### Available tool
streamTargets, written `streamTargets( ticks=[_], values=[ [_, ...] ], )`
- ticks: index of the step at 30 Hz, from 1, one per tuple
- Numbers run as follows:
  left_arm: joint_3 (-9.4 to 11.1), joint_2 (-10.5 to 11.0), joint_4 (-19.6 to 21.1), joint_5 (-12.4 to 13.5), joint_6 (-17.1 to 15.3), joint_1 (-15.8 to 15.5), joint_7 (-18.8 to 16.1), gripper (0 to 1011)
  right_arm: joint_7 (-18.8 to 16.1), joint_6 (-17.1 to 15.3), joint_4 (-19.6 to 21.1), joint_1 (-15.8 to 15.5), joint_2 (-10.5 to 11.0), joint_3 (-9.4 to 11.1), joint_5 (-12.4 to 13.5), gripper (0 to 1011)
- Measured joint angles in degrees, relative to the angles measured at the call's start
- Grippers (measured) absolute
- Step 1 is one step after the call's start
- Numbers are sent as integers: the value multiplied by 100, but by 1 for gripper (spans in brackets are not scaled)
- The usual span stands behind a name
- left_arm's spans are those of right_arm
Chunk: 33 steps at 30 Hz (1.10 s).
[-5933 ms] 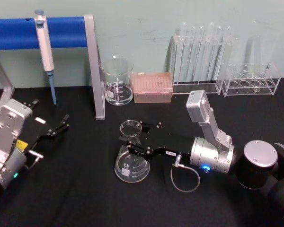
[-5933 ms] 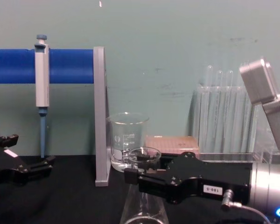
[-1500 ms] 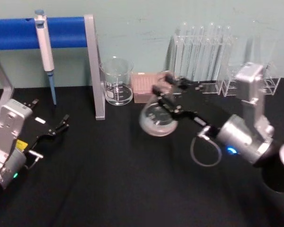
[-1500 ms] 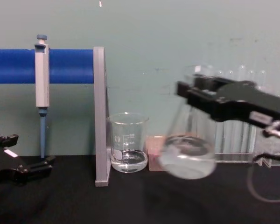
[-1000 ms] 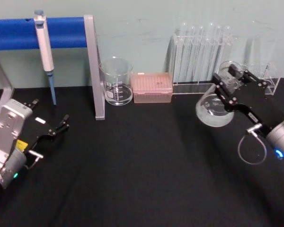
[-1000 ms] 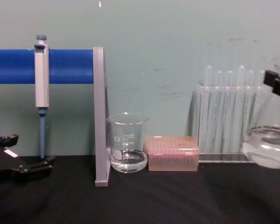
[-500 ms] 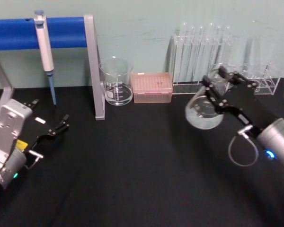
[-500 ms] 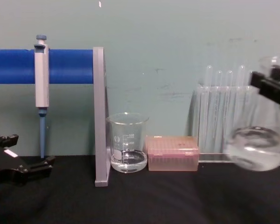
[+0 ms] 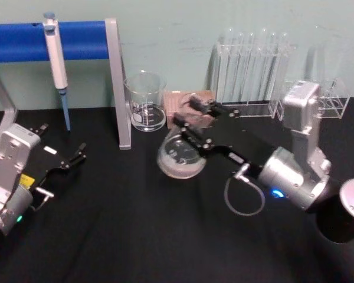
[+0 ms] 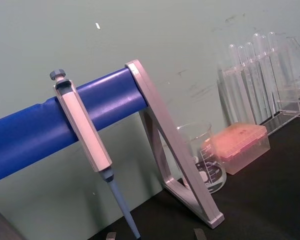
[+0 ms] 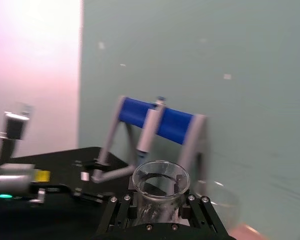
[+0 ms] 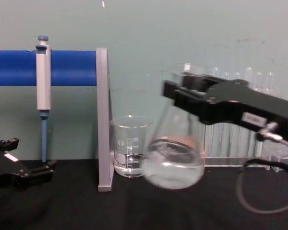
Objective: Grasp the erlenmeyer flask with one hand, shake it three times, then place it back.
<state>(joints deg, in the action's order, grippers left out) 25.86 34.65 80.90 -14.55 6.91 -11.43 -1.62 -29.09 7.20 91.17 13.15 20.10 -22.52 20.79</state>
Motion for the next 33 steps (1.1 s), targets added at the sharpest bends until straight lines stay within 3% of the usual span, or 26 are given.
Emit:
streamTargets(
  ticks=[9, 17, 24, 33],
  values=[
    [0, 0, 0, 0, 0, 0, 0, 1001, -386, -3, -181, 307, -117, -483, 168, 450],
    [0, 0, 0, 0, 0, 0, 0, 1001, -392, 37, -227, 371, -94, -585, 251, 450],
    [0, 0, 0, 0, 0, 0, 0, 1001, -85, 127, -162, 275, 48, -372, 260, 450],
    [0, 0, 0, 0, 0, 0, 0, 1001, 557, 128, 211, -203, 368, 312, 142, 450]
  ],
)
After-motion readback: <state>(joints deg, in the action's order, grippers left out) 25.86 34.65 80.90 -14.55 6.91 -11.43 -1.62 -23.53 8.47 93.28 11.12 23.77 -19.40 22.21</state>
